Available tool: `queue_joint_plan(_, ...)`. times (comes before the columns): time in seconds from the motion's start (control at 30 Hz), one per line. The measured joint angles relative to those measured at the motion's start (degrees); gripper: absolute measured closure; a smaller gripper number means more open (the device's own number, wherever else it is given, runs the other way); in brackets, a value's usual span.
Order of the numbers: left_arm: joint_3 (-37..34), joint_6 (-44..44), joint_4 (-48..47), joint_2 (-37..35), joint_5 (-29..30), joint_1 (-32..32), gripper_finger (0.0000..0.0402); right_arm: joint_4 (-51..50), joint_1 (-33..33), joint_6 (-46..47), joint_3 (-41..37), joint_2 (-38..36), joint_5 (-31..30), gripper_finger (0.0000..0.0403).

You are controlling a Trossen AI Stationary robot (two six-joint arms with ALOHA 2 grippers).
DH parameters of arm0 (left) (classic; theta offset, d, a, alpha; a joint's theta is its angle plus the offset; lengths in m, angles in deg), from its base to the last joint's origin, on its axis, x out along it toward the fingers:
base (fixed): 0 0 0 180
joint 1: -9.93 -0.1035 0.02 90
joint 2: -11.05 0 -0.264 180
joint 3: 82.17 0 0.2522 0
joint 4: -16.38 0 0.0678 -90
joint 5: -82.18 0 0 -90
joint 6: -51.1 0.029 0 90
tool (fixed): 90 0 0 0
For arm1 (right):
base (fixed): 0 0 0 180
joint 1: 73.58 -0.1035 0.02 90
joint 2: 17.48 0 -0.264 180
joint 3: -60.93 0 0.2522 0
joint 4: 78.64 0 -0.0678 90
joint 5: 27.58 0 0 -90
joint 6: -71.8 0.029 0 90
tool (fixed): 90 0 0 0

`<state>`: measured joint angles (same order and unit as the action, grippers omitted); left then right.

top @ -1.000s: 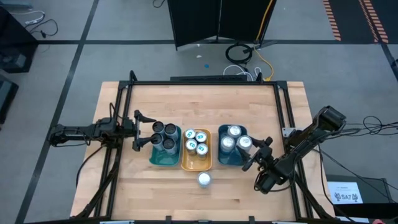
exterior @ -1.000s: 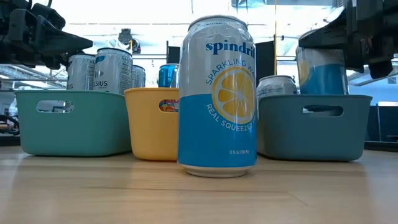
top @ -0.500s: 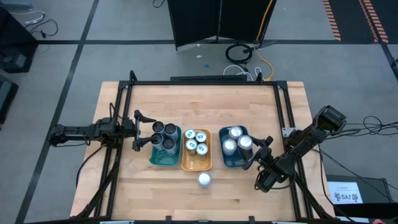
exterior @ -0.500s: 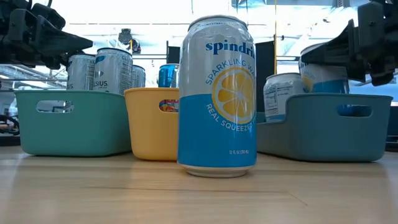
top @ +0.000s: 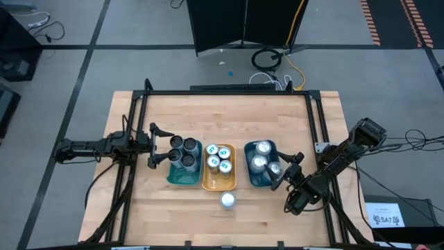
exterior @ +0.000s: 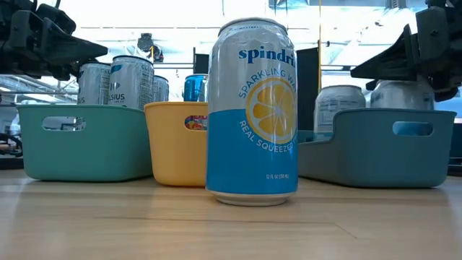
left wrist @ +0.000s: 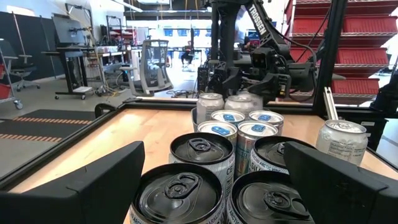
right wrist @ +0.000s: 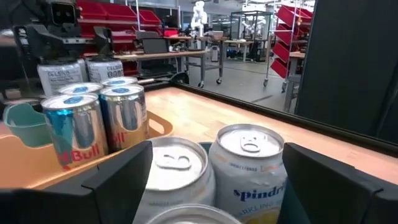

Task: Sort soda cans
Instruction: Put the bottom silver can into the dark green bin and align the cans

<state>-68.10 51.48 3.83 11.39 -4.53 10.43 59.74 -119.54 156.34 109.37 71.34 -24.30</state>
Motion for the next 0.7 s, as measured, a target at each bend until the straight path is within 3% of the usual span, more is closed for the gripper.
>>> queue_joint_plan(0.3,0.00,0.00,0.00,0.00,0.00,0.01,0.0011,-0.38,0.00,-2.49,1.16,-0.54,-0.40,0.0051)
queue_joint_plan(0.7,0.00,0.00,0.00,0.00,-0.02,0.00,0.0011,-1.04,0.00,-36.08,15.14,-11.14,1.99,0.0051)
